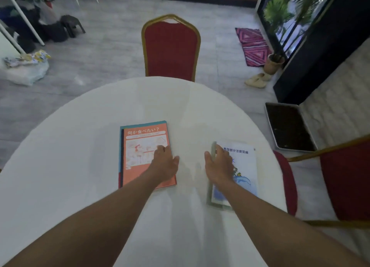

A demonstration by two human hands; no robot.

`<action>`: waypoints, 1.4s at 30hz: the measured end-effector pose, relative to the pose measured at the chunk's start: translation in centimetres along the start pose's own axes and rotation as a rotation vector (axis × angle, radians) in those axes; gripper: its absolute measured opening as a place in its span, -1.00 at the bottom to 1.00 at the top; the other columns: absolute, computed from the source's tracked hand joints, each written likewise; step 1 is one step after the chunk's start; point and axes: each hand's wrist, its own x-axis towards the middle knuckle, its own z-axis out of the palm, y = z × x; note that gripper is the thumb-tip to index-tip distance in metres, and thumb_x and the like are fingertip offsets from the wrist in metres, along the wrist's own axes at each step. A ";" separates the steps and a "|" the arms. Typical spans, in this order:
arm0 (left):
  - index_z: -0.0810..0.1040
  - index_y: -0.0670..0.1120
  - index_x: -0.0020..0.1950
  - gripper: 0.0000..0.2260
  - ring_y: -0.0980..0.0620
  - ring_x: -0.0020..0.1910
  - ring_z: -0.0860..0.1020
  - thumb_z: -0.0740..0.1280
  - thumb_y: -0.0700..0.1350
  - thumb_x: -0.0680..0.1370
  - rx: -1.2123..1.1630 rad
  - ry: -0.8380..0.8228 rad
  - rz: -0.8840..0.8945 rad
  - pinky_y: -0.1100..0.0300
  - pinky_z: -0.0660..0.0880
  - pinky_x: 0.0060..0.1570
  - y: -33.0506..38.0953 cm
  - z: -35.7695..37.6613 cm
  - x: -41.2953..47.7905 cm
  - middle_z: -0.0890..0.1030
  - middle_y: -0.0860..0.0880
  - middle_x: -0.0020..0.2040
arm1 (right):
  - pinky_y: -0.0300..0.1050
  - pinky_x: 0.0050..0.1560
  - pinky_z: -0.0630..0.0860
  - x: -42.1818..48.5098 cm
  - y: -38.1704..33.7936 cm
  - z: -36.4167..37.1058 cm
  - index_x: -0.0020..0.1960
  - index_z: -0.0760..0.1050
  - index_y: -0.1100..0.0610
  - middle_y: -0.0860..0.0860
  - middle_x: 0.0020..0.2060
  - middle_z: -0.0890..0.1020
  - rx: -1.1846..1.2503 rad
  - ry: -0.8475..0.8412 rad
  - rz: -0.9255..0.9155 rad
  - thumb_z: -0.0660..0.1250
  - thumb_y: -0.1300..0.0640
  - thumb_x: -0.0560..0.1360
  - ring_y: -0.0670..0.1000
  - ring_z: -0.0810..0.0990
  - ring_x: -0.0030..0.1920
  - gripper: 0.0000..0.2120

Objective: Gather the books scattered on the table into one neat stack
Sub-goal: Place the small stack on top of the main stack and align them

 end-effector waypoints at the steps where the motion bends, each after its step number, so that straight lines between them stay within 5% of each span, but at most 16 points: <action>1: 0.23 -0.27 0.49 -0.51 -0.26 0.46 0.24 0.15 -0.01 0.66 -0.003 -0.019 0.006 -0.03 0.20 0.43 1.3 0.8 -0.1 0.26 -0.29 0.45 | 0.10 0.41 0.26 -0.2 1.1 -1.1 0.54 0.27 0.06 0.10 0.45 0.40 -0.006 0.025 0.020 0.17 -0.09 0.63 0.17 0.34 0.43 -0.48; 7: 0.30 -0.29 0.45 -0.47 -0.29 0.43 0.33 0.11 0.10 0.66 0.013 -0.187 -0.038 0.01 0.25 0.41 6.9 6.3 -0.7 0.33 -0.33 0.41 | 0.13 0.43 0.22 -0.9 7.8 -5.4 0.52 0.28 0.14 0.15 0.45 0.33 -0.018 0.119 0.188 0.30 -0.12 0.56 0.20 0.29 0.45 -0.37; 13: 0.35 -0.21 0.42 -0.39 -0.27 0.40 0.37 0.03 0.21 0.58 -0.072 -0.287 -0.128 -0.02 0.34 0.38 9.1 10.2 -0.9 0.37 -0.27 0.34 | 0.18 0.35 0.28 -1.0 11.6 -6.0 0.44 0.29 0.19 0.19 0.40 0.37 0.068 -0.002 0.405 0.31 -0.21 0.51 0.24 0.36 0.41 -0.33; 18: 0.34 -0.22 0.41 -0.43 -0.20 0.35 0.44 0.34 0.08 0.52 -0.251 -0.222 -0.245 -0.02 0.44 0.33 9.9 11.1 -0.2 0.40 -0.21 0.36 | 0.16 0.32 0.43 -0.1 11.9 -6.4 0.36 0.40 0.19 0.17 0.30 0.46 0.212 -0.064 0.453 0.39 -0.19 0.39 0.23 0.47 0.31 -0.32; 22: 0.43 -0.18 0.28 -0.35 -0.16 0.18 0.57 0.47 -0.03 0.23 -0.476 -0.291 -0.337 0.03 0.59 0.08 8.2 12.4 2.0 0.52 -0.15 0.24 | 0.12 0.19 0.57 1.0 13.1 -6.1 0.22 0.49 0.17 0.13 0.19 0.56 0.326 -0.109 0.490 0.39 -0.23 0.11 0.19 0.57 0.18 -0.22; 25: 0.57 -0.23 0.14 -0.33 -0.17 -0.03 0.66 0.45 -0.07 0.04 -0.602 -0.329 -0.343 0.09 0.61 -0.22 6.1 13.4 3.3 0.64 -0.24 0.13 | 0.09 0.13 0.60 0.3 12.6 -6.9 0.01 0.48 0.09 0.11 0.08 0.59 0.434 -0.126 0.502 0.49 -0.12 0.15 0.15 0.61 0.07 -0.48; 28: 0.43 -0.21 0.15 -0.42 -0.19 -0.01 0.64 0.46 -0.19 0.16 -0.751 -0.292 -0.304 0.12 0.53 -0.30 8.3 10.1 -0.1 0.60 -0.22 0.10 | -0.03 -0.04 0.55 -0.5 11.8 -7.6 -0.11 0.40 0.08 0.09 -0.07 0.60 0.605 -0.104 0.480 0.50 0.19 0.35 0.07 0.62 -0.11 -0.72; 33: 0.28 -0.17 0.25 -0.54 -0.09 -0.01 0.56 0.36 -0.40 0.44 -0.803 -0.220 -0.119 -0.07 0.60 -0.02 8.8 6.9 -1.7 0.51 -0.19 0.11 | -0.03 -0.10 0.62 -0.9 9.3 -9.0 0.26 0.27 0.11 0.12 0.04 0.60 0.737 -0.107 0.333 0.49 0.19 0.27 0.09 0.67 -0.01 -0.36; 38: 0.39 -0.05 0.20 -0.54 0.09 0.04 0.61 0.29 -0.48 0.44 -0.654 -0.092 0.229 0.32 0.56 -0.14 8.6 3.9 -2.5 0.58 -0.02 0.05 | -0.22 -0.30 0.60 -1.1 6.4 -10.9 0.14 0.57 0.19 0.03 -0.12 0.72 0.743 -0.083 0.073 0.42 0.48 0.35 -0.04 0.70 -0.18 -0.59; 42: 0.29 -0.17 0.40 -0.45 -0.04 0.18 0.50 0.34 -0.41 0.46 -0.518 -0.003 0.359 0.19 0.51 0.11 7.3 3.8 -2.8 0.46 -0.16 0.26 | -0.22 -0.28 0.61 -1.8 6.6 -10.1 0.16 0.56 0.20 0.05 -0.09 0.73 0.745 -0.067 0.030 0.39 0.49 0.37 -0.09 0.72 -0.17 -0.59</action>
